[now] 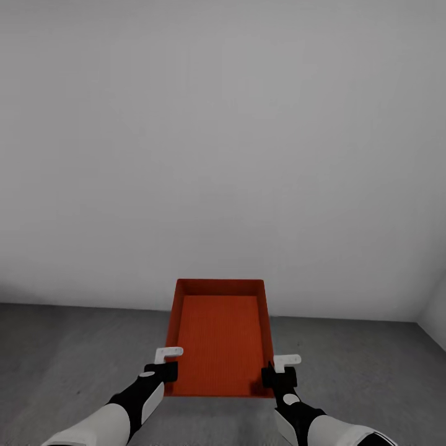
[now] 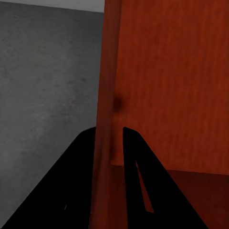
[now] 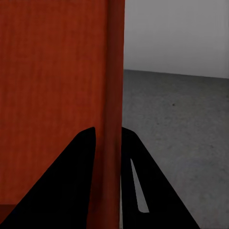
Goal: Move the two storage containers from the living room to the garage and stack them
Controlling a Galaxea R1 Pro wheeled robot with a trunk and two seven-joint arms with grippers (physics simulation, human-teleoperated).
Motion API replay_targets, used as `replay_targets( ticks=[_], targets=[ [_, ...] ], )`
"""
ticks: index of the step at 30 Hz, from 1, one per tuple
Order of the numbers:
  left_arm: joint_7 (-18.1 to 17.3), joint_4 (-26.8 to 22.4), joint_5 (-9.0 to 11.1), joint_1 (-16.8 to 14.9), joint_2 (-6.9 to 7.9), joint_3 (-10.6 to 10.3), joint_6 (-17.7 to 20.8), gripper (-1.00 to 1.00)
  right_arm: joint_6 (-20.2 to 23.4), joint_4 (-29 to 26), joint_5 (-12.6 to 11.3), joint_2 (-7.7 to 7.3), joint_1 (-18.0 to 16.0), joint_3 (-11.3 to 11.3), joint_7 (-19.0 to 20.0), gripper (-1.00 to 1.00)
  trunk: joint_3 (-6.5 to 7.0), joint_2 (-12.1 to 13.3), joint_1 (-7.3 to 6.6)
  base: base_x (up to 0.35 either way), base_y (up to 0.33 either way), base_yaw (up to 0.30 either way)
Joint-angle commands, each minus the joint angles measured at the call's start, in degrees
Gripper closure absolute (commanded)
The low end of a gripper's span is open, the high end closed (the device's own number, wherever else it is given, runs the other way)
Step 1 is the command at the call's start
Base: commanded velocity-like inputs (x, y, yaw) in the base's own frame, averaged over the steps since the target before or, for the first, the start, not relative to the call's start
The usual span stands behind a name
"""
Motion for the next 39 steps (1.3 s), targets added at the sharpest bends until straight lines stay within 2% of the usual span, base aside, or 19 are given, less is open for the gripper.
replay_targets(
  ticks=[1,26,39],
  targets=[
    [0.44,-0.36,-0.40,-0.05,0.02,1.53,0.23,1.00,-0.08,0.11,-0.66,0.01,-0.04,-1.59,-0.22,1.00,-0.36,-0.48,0.23,0.000,0.000,0.000],
    [0.41,-0.13,-0.40,-0.04,0.02,1.53,0.24,1.00,-0.09,0.11,-0.72,0.01,-0.04,-1.59,-0.21,1.00,-7.14,-10.51,5.72,0.000,0.000,0.000],
    [0.41,-0.18,-0.41,-0.07,0.02,1.53,0.22,1.00,-0.08,0.11,-0.72,0.01,-0.05,-1.59,-0.21,1.00,-8.33,-10.51,5.72,0.000,0.000,0.000]
  ],
)
